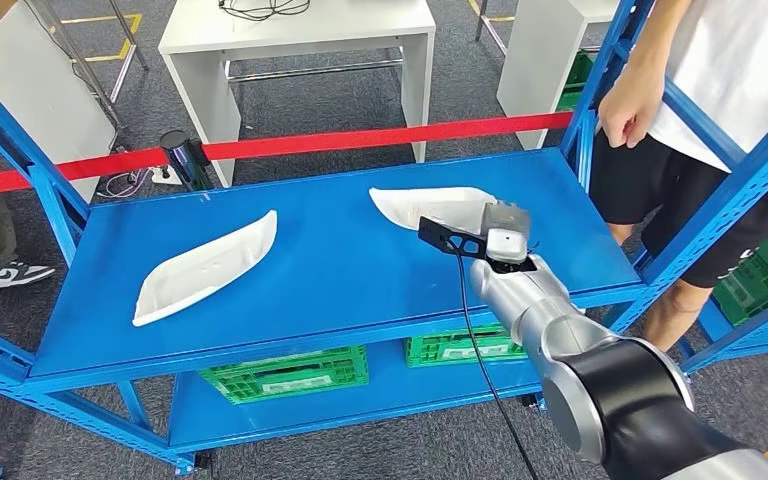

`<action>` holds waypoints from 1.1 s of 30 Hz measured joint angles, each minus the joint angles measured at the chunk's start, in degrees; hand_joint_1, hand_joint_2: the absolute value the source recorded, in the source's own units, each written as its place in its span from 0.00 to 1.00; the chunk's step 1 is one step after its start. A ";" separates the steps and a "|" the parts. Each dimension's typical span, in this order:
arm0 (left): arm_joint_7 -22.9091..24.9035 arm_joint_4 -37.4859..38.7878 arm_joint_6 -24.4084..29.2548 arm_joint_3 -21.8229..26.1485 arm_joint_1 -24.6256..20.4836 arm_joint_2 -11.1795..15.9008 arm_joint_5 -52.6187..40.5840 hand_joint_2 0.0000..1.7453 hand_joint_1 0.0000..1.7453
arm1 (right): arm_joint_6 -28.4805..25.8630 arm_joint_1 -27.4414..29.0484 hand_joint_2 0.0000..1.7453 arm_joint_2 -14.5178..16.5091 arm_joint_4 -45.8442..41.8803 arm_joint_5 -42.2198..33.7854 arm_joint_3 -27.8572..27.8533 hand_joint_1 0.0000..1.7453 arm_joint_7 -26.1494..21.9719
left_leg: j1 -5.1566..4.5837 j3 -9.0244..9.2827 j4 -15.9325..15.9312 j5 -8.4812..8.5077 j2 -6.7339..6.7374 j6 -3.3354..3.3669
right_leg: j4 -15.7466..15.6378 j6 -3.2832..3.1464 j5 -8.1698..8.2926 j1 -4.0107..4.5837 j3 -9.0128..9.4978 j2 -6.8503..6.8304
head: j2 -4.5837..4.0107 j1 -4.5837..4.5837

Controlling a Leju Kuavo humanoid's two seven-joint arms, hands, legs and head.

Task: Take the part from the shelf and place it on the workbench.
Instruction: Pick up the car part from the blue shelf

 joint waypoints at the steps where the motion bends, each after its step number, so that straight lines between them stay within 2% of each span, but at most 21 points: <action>1: 0.00 0.00 0.00 0.00 0.00 0.00 0.00 0.00 0.00 | -0.16 0.01 1.00 -0.03 0.00 0.06 -0.01 0.94 -0.04 | 0.00 0.00 0.00 0.00 0.01 0.00 | 0.00 0.00 0.00 0.00 0.00 0.02 | 0.00 0.00; 3: 0.01 0.00 0.00 0.00 0.00 0.01 0.00 0.00 0.00 | -0.49 0.03 1.00 -0.05 0.00 0.20 -0.03 0.92 -0.05 | 0.00 0.00 0.00 -0.02 0.02 0.02 | 0.00 0.00 0.00 0.00 0.00 0.03 | 0.00 0.00; 7: 0.02 0.00 0.00 0.00 0.00 0.03 0.00 0.00 0.00 | -0.69 0.16 1.00 -0.05 0.00 0.29 -0.03 0.54 -0.05 | 0.00 -0.02 0.00 -0.02 0.02 0.02 | 0.00 0.00 0.00 0.00 0.00 0.03 | 0.00 0.00; 9: 0.02 0.00 0.00 0.00 0.00 0.04 0.00 0.00 0.00 | -0.75 0.25 1.00 -0.05 0.00 0.37 -0.03 0.40 -0.05 | 0.00 -0.08 0.00 -0.02 0.02 0.02 | 0.00 0.00 0.00 0.00 0.00 0.03 | 0.00 0.00; 12: 0.06 0.00 0.00 0.00 0.00 0.08 0.00 0.00 0.00 | -0.87 0.29 1.00 -0.05 0.00 0.67 -0.03 0.07 -0.07 | 0.00 -0.13 0.00 -0.02 0.02 0.03 | 0.00 0.00 0.00 0.00 0.01 0.02 | 0.00 0.00; 13: 0.08 0.00 0.00 0.00 0.00 0.08 0.00 0.00 0.00 | -0.91 0.30 1.00 -0.05 0.00 0.80 -0.03 0.01 -0.07 | 0.00 -0.13 0.00 -0.02 0.01 0.03 | 0.00 0.00 0.00 0.00 0.01 0.01 | 0.00 0.00; 33: 0.09 0.00 0.00 0.00 0.01 0.17 0.10 0.00 0.00 | -1.56 0.17 1.00 -0.02 0.00 2.15 -0.03 0.00 0.27 | 0.00 -0.24 0.00 -0.05 0.01 0.07 | -0.03 0.01 -0.01 0.00 0.11 -0.01 | 0.00 0.00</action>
